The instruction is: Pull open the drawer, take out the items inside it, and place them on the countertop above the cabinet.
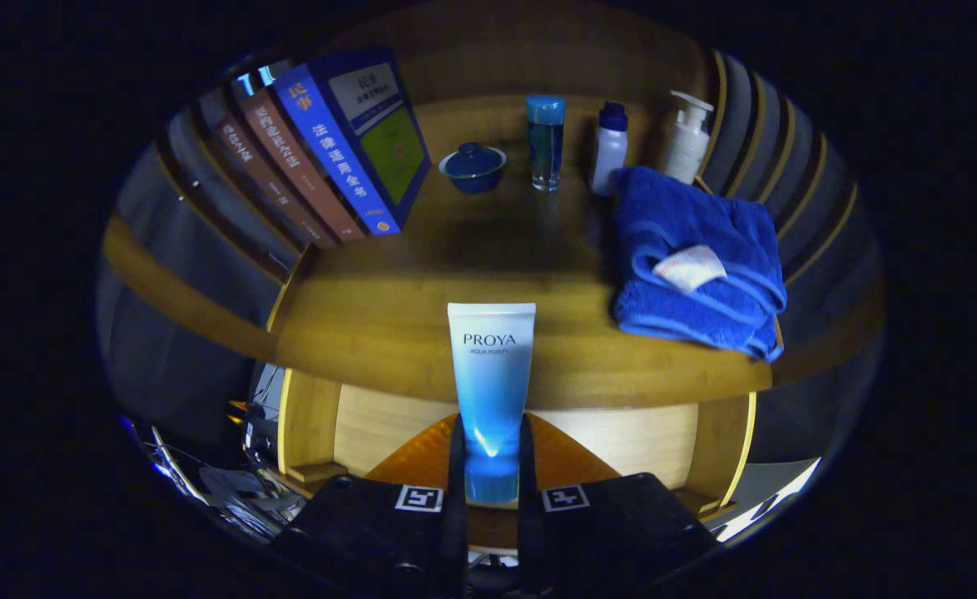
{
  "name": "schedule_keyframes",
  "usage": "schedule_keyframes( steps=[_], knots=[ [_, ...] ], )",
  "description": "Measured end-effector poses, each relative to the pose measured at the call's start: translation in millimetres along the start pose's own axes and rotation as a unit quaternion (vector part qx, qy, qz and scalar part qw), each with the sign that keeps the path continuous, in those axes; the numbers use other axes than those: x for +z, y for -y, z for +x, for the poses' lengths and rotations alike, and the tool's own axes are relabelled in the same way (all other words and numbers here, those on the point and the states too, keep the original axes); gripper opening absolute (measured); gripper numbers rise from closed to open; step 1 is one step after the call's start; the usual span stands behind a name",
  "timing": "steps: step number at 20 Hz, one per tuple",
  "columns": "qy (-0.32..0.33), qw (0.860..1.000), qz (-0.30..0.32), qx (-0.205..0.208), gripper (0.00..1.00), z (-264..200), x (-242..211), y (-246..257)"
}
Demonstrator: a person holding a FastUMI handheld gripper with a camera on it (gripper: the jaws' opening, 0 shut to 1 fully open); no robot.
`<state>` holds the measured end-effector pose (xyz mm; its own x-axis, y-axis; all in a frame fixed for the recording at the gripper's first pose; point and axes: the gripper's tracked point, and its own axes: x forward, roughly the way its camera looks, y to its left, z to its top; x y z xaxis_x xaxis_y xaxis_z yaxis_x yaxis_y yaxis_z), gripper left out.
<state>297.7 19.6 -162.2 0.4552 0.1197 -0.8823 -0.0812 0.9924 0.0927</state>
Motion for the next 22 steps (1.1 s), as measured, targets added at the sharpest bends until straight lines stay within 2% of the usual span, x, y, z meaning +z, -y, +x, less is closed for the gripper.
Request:
schedule_keyframes(
  steps=[6, 12, 15, 19, 21, 22],
  knots=[
    [-0.012, 0.999, 0.019, -0.034, 0.28, 38, 45, 14],
    [-0.025, 0.998, 0.025, -0.043, 0.30, 61, 58, 25],
    [-0.033, 0.998, 0.026, -0.040, 0.34, 66, 57, 26],
    [-0.030, 0.998, 0.030, -0.037, 0.48, 65, 58, 26],
    [-0.023, 0.999, 0.029, -0.030, 0.48, 64, 58, 23],
    [-0.019, 0.999, 0.027, -0.029, 0.55, 59, 58, 22]
  ],
)
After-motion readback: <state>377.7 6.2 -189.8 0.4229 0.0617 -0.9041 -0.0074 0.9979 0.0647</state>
